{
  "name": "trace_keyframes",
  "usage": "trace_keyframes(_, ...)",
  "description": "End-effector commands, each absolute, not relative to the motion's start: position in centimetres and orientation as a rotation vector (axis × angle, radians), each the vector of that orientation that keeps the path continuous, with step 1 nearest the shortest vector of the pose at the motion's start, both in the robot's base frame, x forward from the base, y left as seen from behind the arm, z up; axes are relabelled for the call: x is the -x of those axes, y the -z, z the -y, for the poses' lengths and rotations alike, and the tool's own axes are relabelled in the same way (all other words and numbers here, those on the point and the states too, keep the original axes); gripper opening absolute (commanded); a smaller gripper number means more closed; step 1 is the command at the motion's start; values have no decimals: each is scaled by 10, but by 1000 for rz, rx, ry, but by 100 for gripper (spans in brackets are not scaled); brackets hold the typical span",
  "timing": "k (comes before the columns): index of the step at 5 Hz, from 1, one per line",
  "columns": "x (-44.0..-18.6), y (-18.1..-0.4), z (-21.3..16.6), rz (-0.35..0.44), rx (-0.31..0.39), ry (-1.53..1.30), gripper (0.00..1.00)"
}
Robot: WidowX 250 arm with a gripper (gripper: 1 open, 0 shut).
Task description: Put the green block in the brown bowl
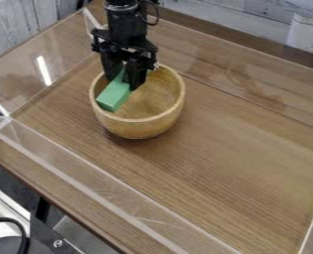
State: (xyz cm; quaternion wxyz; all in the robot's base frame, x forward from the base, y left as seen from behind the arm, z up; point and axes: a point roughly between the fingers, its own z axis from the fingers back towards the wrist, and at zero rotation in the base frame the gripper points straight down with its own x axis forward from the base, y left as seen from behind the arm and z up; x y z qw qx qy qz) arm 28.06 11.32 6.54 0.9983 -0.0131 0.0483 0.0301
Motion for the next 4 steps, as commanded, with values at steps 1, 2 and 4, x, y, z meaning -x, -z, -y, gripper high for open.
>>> trace_keyframes(1,-283,-80,-119,-51,13,-77,0)
trace_keyframes(2,-283,-80,-119,-52,16,-78,0)
trace_keyframes(4,-282,-96,-117,-38,31,-76,100)
